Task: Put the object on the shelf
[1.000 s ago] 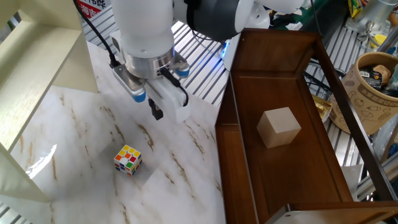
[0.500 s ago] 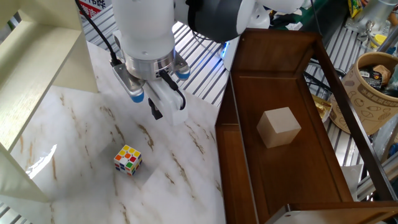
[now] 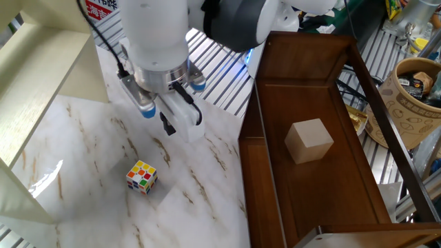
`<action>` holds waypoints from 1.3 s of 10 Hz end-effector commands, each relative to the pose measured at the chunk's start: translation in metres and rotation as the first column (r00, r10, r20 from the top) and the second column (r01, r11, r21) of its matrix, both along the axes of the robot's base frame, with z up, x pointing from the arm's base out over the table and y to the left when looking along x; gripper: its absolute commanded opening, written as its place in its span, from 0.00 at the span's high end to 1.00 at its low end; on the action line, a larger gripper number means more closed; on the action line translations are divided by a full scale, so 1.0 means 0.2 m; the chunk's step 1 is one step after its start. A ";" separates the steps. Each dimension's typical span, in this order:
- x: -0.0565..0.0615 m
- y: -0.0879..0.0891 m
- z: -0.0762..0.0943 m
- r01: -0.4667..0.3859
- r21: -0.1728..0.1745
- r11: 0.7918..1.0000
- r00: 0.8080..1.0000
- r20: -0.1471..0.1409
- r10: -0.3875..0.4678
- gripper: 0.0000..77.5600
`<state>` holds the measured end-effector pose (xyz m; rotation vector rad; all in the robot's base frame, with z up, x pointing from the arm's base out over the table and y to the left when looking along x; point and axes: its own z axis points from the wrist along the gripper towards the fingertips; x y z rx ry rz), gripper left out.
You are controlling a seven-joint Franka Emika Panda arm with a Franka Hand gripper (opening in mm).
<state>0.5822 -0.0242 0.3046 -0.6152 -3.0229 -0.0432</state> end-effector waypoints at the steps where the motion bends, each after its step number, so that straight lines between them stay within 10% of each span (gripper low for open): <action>1: 0.08 -0.08 -0.07 -0.056 -0.023 0.998 0.998 0.021 0.056 1.00; 7: 0.19 -0.21 -0.23 -0.109 -0.019 0.994 0.993 0.040 0.110 1.00; 13: 0.21 -0.15 -0.41 -0.092 -0.030 0.995 0.994 0.063 0.094 1.00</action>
